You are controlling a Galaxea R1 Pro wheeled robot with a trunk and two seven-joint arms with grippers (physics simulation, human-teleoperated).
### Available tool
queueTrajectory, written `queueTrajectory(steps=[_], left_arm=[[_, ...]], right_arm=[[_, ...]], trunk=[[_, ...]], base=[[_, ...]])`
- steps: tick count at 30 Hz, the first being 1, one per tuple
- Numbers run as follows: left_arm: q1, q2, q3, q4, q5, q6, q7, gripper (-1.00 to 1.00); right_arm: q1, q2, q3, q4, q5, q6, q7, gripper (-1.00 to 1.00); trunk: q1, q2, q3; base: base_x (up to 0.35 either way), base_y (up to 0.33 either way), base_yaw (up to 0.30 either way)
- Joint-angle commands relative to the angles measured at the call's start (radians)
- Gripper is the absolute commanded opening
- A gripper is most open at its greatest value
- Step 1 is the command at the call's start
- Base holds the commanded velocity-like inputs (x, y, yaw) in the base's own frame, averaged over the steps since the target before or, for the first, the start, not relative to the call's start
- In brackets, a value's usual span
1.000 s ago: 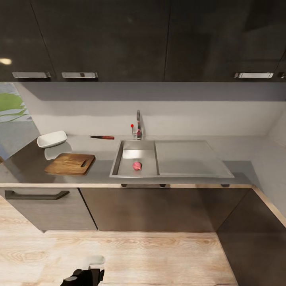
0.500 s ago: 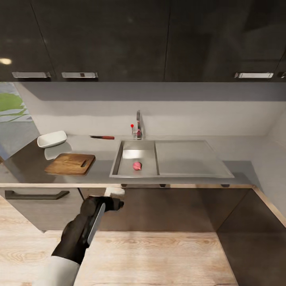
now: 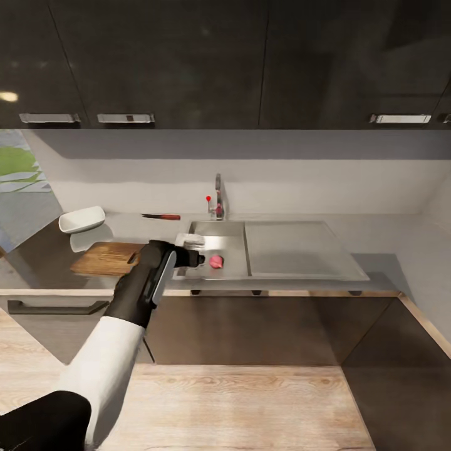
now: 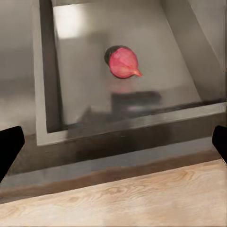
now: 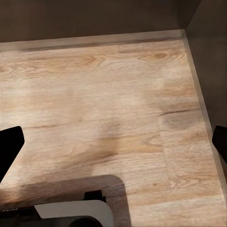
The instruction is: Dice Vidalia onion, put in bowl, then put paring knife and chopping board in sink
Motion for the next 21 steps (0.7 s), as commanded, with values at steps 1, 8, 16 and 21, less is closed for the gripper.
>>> queueTrajectory(steps=[1, 8, 16, 21], left_arm=[[-0.044, -0.003, -0.001, 0.038, 0.001, 0.005, 0.000, 1.00], [-0.291, -0.013, -0.001, 0.310, 0.016, 0.004, -0.002, 1.00], [-0.475, -0.021, 0.000, 0.639, 0.072, -0.022, 0.001, 1.00], [-0.492, -0.023, -0.001, 0.719, 0.080, -0.090, 0.001, 1.00]], right_arm=[[0.000, 0.001, -0.005, -0.001, -0.004, -0.001, 0.010, 1.00], [0.000, 0.001, -0.005, -0.001, -0.004, -0.001, 0.010, 1.00], [0.000, 0.001, -0.005, -0.001, -0.004, -0.001, 0.010, 1.00], [0.000, 0.001, -0.005, -0.001, -0.004, -0.001, 0.010, 1.00]], trunk=[[0.001, -0.002, -0.002], [0.001, -0.002, -0.002], [0.001, -0.002, -0.002], [0.001, -0.002, -0.002]], base=[[0.000, 0.000, 0.000], [0.000, 0.000, 0.000], [0.000, 0.000, 0.000], [0.000, 0.000, 0.000]])
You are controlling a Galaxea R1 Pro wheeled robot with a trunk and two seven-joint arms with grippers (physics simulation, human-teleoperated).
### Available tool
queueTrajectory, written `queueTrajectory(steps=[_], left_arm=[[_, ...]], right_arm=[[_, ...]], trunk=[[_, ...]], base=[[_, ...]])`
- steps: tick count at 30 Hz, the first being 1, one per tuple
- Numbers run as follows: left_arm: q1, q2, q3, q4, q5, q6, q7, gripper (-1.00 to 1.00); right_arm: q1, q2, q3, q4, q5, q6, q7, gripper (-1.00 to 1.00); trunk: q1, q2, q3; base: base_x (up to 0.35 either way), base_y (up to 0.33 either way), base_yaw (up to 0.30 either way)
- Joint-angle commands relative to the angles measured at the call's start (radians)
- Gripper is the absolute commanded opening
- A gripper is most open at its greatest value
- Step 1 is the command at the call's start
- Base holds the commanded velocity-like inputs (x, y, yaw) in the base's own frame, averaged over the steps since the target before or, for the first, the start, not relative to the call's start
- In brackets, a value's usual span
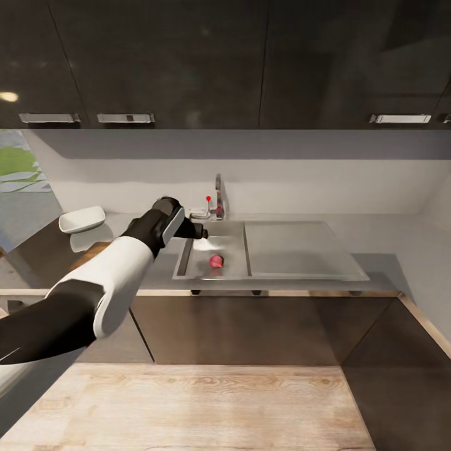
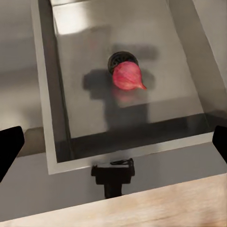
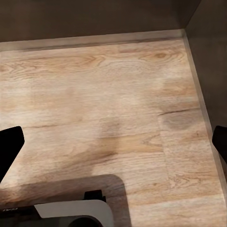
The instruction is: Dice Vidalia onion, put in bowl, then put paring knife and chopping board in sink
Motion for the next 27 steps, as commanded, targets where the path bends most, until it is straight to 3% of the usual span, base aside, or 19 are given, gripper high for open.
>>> queueTrajectory(steps=[1, 4, 13, 27], left_arm=[[-0.003, 0.001, -0.008, 0.023, 0.008, -0.016, 0.001, 1.00], [-0.004, 0.003, -0.009, 0.065, 0.009, -0.045, 0.000, 1.00], [-0.004, 0.010, -0.009, 0.079, 0.007, -0.056, 0.000, 1.00], [0.005, 0.012, -0.010, 0.087, 0.007, -0.060, 0.000, 1.00]], right_arm=[[0.000, 0.001, -0.006, -0.001, -0.004, -0.001, 0.010, 1.00], [0.000, 0.000, -0.006, -0.001, -0.005, -0.001, 0.011, 1.00], [0.000, -0.001, -0.006, -0.002, -0.005, -0.001, 0.011, 1.00], [0.000, -0.001, -0.007, -0.003, -0.006, 0.000, 0.010, 1.00]], trunk=[[0.001, -0.002, -0.002], [0.001, -0.002, -0.002], [0.001, -0.002, -0.002], [0.001, -0.002, -0.002]], base=[[0.000, 0.000, 0.000], [0.000, 0.000, 0.000], [0.015, -0.013, 0.000], [0.209, -0.210, 0.000]])
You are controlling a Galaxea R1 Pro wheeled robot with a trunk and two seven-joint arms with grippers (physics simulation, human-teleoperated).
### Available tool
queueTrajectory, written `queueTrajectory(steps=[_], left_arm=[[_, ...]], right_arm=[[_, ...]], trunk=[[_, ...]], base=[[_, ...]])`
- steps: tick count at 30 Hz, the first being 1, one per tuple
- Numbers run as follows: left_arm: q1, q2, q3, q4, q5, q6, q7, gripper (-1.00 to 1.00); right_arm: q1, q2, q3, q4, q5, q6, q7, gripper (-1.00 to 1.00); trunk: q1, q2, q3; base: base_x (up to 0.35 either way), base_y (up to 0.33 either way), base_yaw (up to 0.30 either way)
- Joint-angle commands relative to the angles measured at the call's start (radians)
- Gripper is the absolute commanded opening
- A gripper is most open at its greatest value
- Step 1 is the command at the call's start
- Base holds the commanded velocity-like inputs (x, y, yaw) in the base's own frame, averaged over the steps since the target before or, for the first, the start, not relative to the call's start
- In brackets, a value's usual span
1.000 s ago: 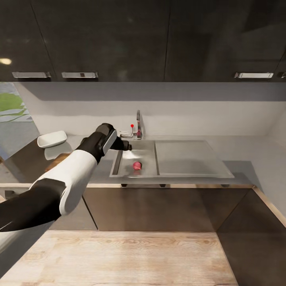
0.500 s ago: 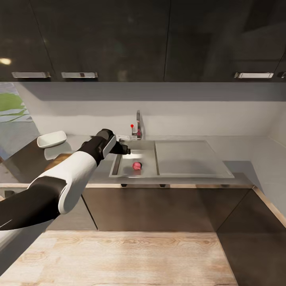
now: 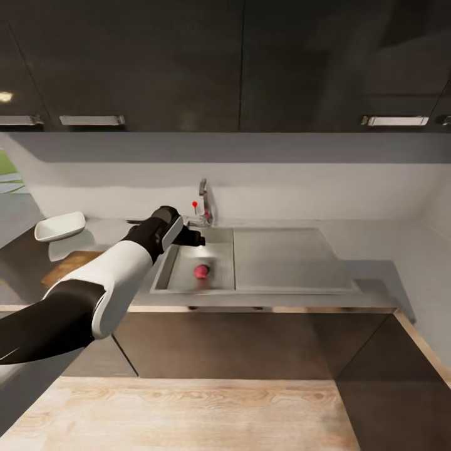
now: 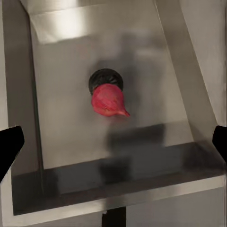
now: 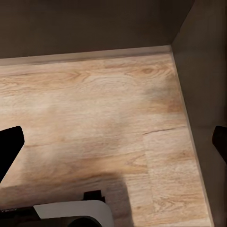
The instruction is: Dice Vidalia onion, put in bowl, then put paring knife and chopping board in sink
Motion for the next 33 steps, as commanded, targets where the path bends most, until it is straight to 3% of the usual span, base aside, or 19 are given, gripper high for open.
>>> queueTrajectory(steps=[1, 13, 23, 33], left_arm=[[-0.001, 0.001, -0.008, 0.000, 0.007, 0.004, 0.001, 1.00], [0.057, 0.020, -0.009, 0.001, 0.003, -0.014, 0.000, 1.00], [0.095, 0.030, -0.010, -0.001, 0.001, -0.045, 0.001, 1.00], [0.110, 0.038, -0.010, -0.001, 0.000, -0.046, 0.001, 1.00]], right_arm=[[0.000, 0.001, -0.005, -0.001, -0.004, -0.001, 0.010, 1.00], [0.000, 0.001, -0.005, -0.001, -0.006, -0.001, 0.010, 1.00], [0.000, 0.001, -0.005, -0.001, -0.006, -0.001, 0.010, 1.00], [0.000, 0.001, -0.005, -0.001, -0.006, -0.001, 0.010, 1.00]], trunk=[[0.001, -0.002, -0.002], [0.001, -0.002, -0.003], [0.001, -0.002, -0.008], [0.001, -0.002, -0.019]], base=[[0.218, -0.222, 0.000], [0.206, -0.168, 0.000], [0.171, 0.123, 0.000], [0.028, 0.022, 0.000]])
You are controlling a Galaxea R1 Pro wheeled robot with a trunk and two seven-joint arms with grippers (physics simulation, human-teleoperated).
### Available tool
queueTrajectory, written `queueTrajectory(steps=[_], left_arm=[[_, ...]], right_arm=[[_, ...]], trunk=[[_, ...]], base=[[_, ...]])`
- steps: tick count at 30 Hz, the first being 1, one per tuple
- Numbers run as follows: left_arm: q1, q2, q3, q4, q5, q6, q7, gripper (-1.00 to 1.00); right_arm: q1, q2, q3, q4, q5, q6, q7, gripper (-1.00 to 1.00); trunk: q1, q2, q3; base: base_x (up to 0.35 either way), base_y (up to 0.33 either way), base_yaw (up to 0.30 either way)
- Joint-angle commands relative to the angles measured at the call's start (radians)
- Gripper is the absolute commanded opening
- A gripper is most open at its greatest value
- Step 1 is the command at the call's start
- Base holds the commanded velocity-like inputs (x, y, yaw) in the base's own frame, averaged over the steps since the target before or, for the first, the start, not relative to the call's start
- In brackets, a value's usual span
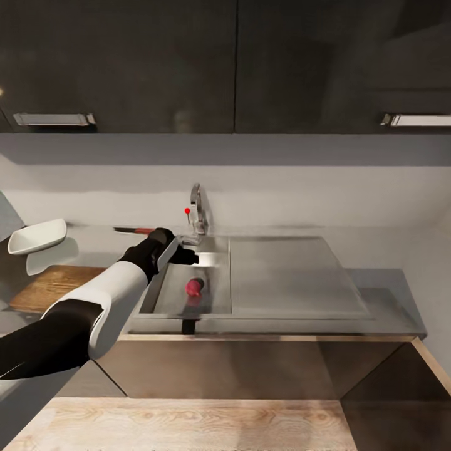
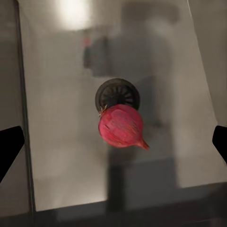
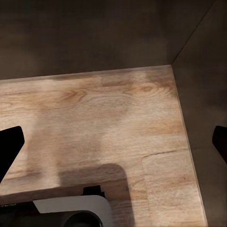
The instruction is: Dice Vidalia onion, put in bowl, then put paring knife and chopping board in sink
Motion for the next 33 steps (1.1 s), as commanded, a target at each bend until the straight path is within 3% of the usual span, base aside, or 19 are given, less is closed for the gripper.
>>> queueTrajectory(steps=[1, 20, 33], left_arm=[[0.000, 0.001, -0.008, -0.001, 0.007, 0.004, 0.000, 1.00], [0.016, -0.004, -0.010, -0.001, 0.009, 0.004, 0.000, 1.00], [0.028, -0.003, -0.010, -0.001, 0.007, 0.003, -0.001, 1.00]], right_arm=[[0.000, 0.001, -0.005, -0.001, -0.004, -0.001, 0.010, 1.00], [0.000, 0.001, -0.007, -0.001, -0.004, -0.001, 0.010, 1.00], [0.000, 0.001, -0.007, -0.001, -0.004, -0.001, 0.010, 1.00]], trunk=[[0.001, -0.002, -0.003], [0.001, -0.002, -0.030], [0.001, -0.002, -0.051]], base=[[0.003, 0.012, 0.000], [0.006, 0.001, 0.000], [0.121, -0.035, 0.000]])
